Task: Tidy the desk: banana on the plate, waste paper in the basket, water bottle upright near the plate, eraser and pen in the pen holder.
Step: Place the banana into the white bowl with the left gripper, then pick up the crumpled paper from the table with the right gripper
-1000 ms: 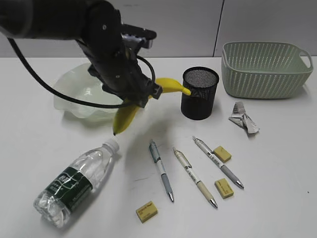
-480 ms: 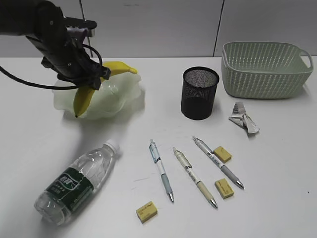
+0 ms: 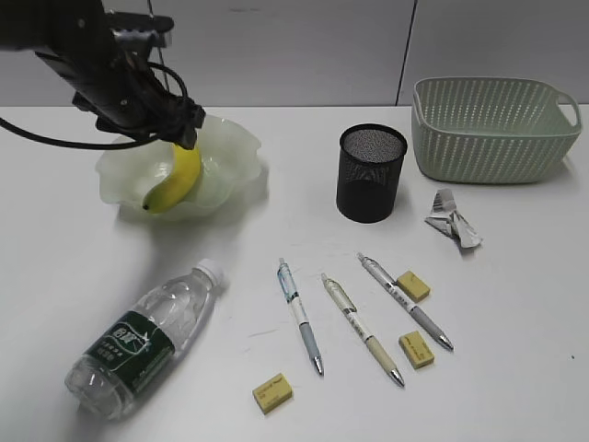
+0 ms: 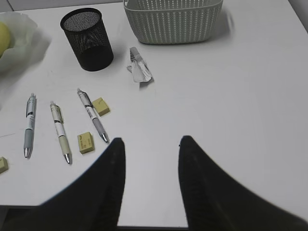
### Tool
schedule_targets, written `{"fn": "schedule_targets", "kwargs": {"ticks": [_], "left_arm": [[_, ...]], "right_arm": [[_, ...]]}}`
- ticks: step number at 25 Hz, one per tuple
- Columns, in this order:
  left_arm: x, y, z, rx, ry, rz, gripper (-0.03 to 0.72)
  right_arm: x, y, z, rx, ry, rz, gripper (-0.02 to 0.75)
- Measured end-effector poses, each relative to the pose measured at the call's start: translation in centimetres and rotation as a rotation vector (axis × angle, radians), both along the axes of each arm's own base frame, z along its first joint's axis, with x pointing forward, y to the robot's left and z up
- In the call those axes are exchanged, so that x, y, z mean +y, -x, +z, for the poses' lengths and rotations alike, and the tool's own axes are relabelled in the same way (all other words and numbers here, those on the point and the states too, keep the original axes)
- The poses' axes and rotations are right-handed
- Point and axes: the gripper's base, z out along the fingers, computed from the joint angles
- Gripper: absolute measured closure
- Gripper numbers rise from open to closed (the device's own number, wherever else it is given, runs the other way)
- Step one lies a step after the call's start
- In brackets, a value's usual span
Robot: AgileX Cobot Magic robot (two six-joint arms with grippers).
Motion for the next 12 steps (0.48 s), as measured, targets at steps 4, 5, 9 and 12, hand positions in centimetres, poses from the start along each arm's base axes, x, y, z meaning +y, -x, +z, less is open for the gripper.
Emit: {"fn": "schedule_targets", "kwargs": {"ticks": [4,5,9,12], "left_arm": [[1.3,3.5,4.1,-0.058,0.034,0.004,0.241],[1.9,5.1,5.2,-0.072,0.037,0.003,0.253],[5.5,13.8,9.1,-0.164,0.027,-0.013,0.270],[8.5,21.6,11.3,-0.256,0.053,-0.008,0.272]], "right_arm": [[0.0,0.0,0.0,-0.001,0.000,0.000,0.430],[0.0,0.0,0.0,-0.001,0.000,0.000,0.430],[0.0,0.0,0.0,-0.001,-0.001,0.001,0.430],[0.0,0.0,0.0,-0.001,-0.001,0.001,0.430]]}}
